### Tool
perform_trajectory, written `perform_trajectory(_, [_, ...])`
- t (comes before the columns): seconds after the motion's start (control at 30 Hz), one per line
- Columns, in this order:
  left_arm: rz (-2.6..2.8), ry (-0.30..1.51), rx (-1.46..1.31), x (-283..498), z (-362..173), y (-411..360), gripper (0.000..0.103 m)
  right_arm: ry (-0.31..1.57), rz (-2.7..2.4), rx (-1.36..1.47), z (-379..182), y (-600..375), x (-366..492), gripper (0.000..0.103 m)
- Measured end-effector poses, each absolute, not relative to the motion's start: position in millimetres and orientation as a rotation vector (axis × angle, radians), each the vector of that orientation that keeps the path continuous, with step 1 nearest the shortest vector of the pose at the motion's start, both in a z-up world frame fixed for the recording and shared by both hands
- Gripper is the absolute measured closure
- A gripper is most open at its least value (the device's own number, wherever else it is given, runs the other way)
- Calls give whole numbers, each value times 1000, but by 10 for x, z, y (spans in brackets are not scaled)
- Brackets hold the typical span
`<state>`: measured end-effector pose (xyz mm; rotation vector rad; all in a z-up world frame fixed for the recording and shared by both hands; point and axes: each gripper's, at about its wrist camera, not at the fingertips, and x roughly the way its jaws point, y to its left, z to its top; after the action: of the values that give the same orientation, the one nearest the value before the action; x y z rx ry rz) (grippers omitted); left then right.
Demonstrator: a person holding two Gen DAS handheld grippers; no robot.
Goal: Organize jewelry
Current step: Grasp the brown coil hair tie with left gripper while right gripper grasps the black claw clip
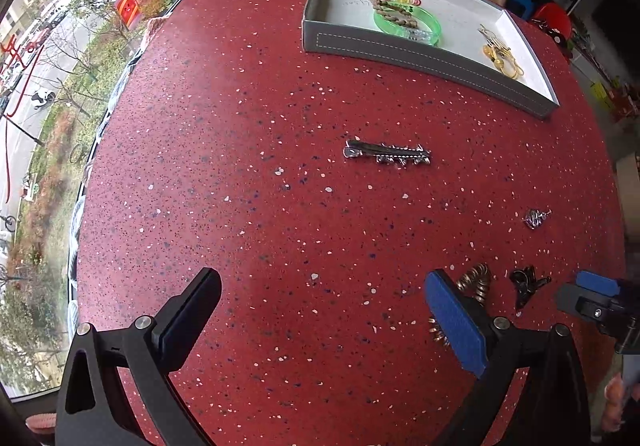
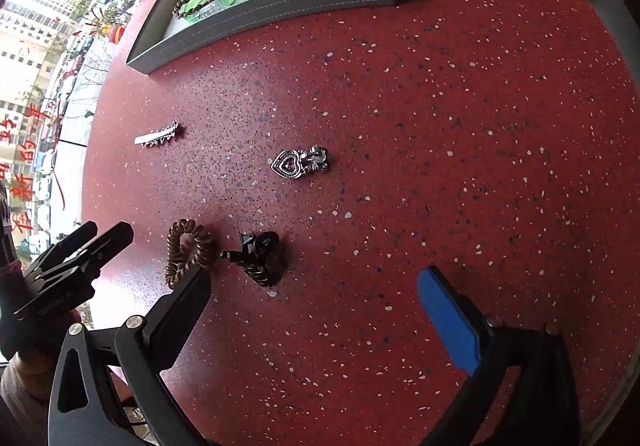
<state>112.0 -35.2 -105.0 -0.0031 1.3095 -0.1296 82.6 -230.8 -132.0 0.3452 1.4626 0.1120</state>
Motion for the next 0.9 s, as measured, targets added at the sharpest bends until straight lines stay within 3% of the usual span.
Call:
perform_trajectory(0.57, [-245,1305,194,1010,-1240,-882,0,1434,100,365,-1286,-2281,734,4])
perform_trajectory(0.77, [-235,1281,232,1018,-1240,-967,0,1441,129,355,-1340,-2134,803,11])
perform_trajectory(0.9, [-241,1269,211,1018,-1175,-974,13,1446,142,348,-1374,-2054,837,23])
